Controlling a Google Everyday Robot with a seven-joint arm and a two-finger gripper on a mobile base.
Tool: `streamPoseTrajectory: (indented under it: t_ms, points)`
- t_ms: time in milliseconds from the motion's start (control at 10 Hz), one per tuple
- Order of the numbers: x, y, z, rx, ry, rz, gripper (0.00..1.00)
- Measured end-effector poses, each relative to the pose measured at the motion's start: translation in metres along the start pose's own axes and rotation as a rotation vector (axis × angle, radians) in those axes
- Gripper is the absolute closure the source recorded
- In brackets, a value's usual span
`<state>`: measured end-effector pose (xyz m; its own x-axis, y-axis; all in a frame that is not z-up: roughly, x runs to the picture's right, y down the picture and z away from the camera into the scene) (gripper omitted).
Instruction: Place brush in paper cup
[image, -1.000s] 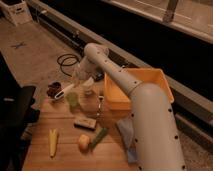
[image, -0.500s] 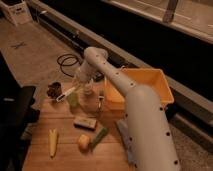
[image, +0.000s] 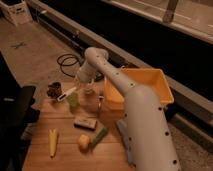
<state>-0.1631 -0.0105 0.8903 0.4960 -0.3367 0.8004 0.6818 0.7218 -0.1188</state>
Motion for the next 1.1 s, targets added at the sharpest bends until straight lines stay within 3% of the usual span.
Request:
streamPoseTrajectory:
  t_ms: [500, 700, 1100]
  points:
    - [0.008, 0.003, -0.008, 0.004, 0.034, 0.031, 0.36]
    - [0.009, 0.004, -0.011, 0.006, 0.040, 0.034, 0.21]
    - [0.006, -0.001, -0.024, 0.015, 0.069, 0.025, 0.20]
